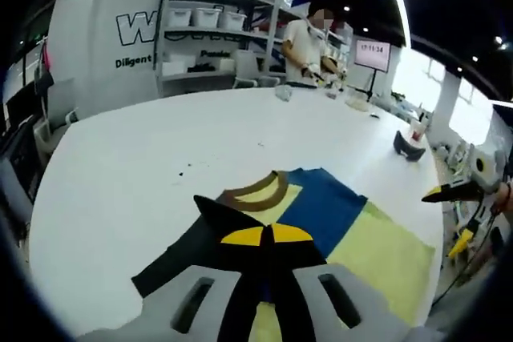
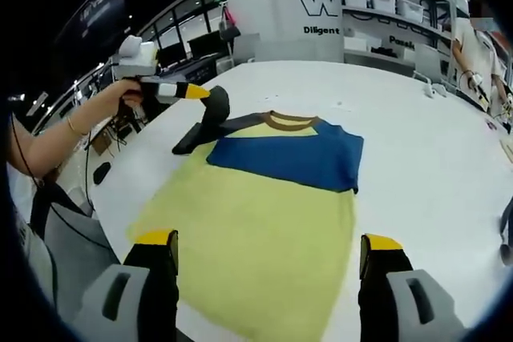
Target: Fold the garment on the visible template until the final outline fits inside the template.
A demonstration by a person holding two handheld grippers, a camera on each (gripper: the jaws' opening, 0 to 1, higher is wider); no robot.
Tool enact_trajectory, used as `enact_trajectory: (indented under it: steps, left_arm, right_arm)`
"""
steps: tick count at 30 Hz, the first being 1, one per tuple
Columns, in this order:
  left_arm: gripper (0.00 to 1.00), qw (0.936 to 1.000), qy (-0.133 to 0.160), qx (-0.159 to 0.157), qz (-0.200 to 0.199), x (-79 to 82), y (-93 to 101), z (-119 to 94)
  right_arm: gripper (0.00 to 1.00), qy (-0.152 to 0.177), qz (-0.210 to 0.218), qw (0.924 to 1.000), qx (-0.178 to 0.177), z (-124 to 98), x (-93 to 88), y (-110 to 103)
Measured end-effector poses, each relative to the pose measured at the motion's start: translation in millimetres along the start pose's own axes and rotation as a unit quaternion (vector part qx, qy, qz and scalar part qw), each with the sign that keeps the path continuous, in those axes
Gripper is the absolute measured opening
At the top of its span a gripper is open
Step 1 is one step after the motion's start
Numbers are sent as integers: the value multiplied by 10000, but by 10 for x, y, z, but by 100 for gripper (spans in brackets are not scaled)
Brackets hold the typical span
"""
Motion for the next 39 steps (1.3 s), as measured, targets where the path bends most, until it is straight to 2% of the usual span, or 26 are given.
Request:
enact_trajectory:
  steps: [2,6,7,16,23,28,30,34,39]
  left_arm:
    - [2,10000,3,-40,35,27,57,43]
    - [2,9992,187,-351,28,115,228,140]
    - [2,9988,187,-423,142,132,275,169]
    - [2,9969,229,-648,389,230,530,348]
    - [2,9946,338,-820,533,379,719,528]
    - [2,9914,327,-1014,761,463,889,716]
    - [2,9893,428,-1051,919,497,959,767]
    - [2,9890,331,-1146,874,460,1040,896]
    - [2,9892,168,-1182,851,330,1112,1071]
  right_arm:
    - [92,1,13,10000,-2,-2,-8,8]
    - [92,-18,24,10000,-11,-4,-26,25]
    - [92,-20,37,10000,-20,-5,-33,36]
    - [92,-62,24,10000,-26,-4,-56,46]
    - [92,-73,56,9999,-54,-19,-83,69]
    - [92,-101,82,9999,-78,-23,-121,109]
    - [92,-99,91,9999,-96,-26,-128,122]
    - [92,-112,108,9998,-107,-26,-143,141]
    - [92,-115,137,9997,-136,-24,-163,177]
Point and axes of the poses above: the point that each gripper's makers call its tool centre point, and the gripper's own axes: z roughly forward along the fingers, y roughly to its right, x roughly out of its top, the point moved 10 cm from there along -z, roughly backward along the fingers, and after that the axes turned 1 degree about y, right-handed, at the moved point
